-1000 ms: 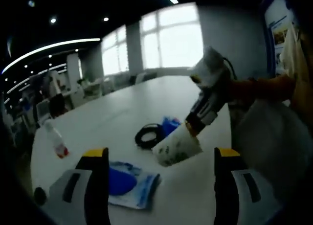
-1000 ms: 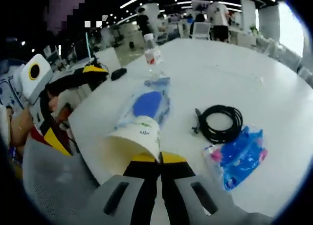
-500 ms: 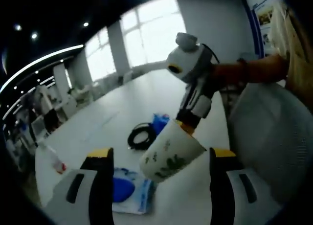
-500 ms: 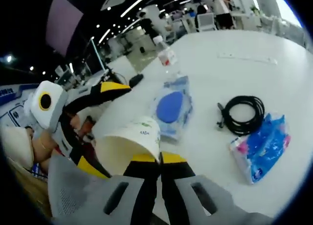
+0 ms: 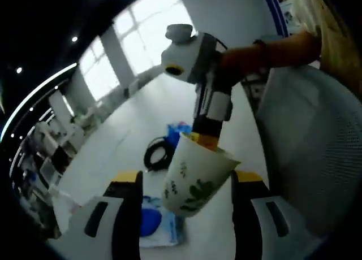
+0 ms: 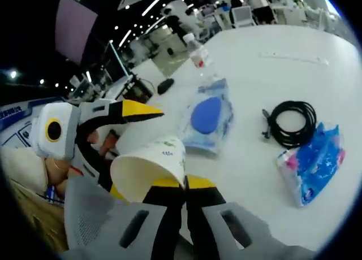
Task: Arrange the tabletop items into an orderly group along one side of the table until the central work area is clear of visible clutter.
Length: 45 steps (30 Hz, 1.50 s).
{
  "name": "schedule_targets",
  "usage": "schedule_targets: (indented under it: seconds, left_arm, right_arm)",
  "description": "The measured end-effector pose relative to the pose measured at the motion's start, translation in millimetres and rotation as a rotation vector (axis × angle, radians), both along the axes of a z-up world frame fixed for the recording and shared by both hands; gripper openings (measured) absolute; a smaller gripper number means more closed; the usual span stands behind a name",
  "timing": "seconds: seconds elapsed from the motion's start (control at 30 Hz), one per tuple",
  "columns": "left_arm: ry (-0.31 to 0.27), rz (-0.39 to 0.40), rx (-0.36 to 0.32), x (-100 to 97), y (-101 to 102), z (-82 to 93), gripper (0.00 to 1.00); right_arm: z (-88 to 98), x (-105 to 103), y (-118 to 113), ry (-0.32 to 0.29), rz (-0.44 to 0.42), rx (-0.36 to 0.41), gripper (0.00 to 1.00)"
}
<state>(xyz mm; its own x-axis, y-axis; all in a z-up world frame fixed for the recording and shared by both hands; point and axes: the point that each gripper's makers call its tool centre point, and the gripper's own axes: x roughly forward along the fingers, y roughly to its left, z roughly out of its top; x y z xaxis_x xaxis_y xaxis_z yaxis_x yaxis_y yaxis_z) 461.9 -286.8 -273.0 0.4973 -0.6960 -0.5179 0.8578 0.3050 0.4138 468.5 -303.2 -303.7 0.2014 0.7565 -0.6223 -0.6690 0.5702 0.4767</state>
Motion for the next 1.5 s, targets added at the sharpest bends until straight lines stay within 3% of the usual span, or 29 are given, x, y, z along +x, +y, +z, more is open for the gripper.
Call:
schedule_targets:
  seconds: [0.33, 0.57, 0.67, 0.83, 1.0, 1.13, 1.4, 1.5]
  left_arm:
    - [-0.054, -0.087, 0.133, -6.2, -4.0, -9.6, 0.51]
    - [-0.036, -0.119, 0.154, -8.8, -5.2, -15.4, 0.40]
    - [-0.038, -0.119, 0.160, -7.4, -5.2, -16.8, 0.40]
    - [-0.045, -0.106, 0.166, -3.8, -2.2, -15.9, 0.39]
    - [-0.014, -0.071, 0.114, -1.5, 0.8, -13.8, 0.39]
    - [0.038, -0.027, 0.024, 0.3, 1.4, -11.3, 0.39]
    - [0.123, 0.064, -0.128, 8.9, 5.4, -3.7, 0.38]
    - [0.135, 0.091, -0.142, 11.6, 9.0, -5.0, 0.38]
  right_arm:
    - [-5.3, -2.8, -1.0, 0.004, 0.024, -0.024, 0.01]
    - [-3.5, -1.1, -2.9, 0.006, 0.017, -0.015, 0.01]
    - [-3.3, -1.3, -2.3, 0.005, 0.018, -0.011, 0.01]
    - [-0.9, 2.0, 1.7, -0.063, 0.039, -0.004, 0.02]
    - [3.8, 7.8, 4.0, -0.104, 0.030, 0.030, 0.02]
    - [9.5, 11.7, 5.5, -0.140, 0.025, 0.057, 0.03]
    - [21.1, 33.7, -1.2, -0.242, -0.074, 0.072, 0.27]
    - [26.0, 41.1, -5.2, -0.259, -0.112, 0.089, 0.34]
